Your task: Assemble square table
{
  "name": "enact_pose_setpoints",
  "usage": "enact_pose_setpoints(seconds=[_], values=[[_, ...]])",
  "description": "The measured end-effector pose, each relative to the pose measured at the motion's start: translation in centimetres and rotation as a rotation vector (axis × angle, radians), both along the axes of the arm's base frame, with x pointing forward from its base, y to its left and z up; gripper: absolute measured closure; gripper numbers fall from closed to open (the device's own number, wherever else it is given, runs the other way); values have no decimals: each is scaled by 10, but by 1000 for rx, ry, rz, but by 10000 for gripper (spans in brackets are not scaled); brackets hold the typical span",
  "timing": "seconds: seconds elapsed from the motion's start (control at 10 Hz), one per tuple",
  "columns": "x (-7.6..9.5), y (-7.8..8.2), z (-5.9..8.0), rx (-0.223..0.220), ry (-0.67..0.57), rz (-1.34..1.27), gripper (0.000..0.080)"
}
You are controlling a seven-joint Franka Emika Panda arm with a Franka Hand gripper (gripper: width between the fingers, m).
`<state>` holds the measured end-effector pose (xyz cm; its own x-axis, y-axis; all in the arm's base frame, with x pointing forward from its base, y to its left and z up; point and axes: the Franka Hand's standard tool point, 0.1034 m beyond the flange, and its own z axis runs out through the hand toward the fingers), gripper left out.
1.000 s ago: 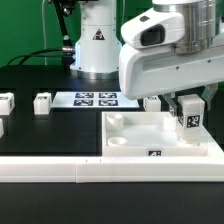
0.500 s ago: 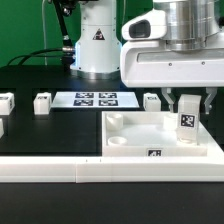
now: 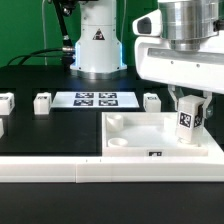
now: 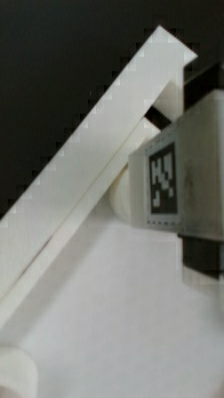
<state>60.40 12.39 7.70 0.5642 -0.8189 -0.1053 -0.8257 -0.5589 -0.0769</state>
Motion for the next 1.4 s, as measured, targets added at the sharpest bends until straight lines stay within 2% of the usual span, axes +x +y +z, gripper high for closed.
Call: enact_pose_setpoints(seconds=[0.3,0.5,0.6,0.7,0.8,1.0,1.4], values=[[-1,4,0,22,36,-249,506],[-1,5,-1,23,35,-239,506],[-1,5,-1,23,30,-200,312],[-1,3,-1,22,21,-118,202],[-1,1,-1,20,6,-16,202],[0,1,-1,18,-23,172,153],[0,0,-2,17,-67,495,151]])
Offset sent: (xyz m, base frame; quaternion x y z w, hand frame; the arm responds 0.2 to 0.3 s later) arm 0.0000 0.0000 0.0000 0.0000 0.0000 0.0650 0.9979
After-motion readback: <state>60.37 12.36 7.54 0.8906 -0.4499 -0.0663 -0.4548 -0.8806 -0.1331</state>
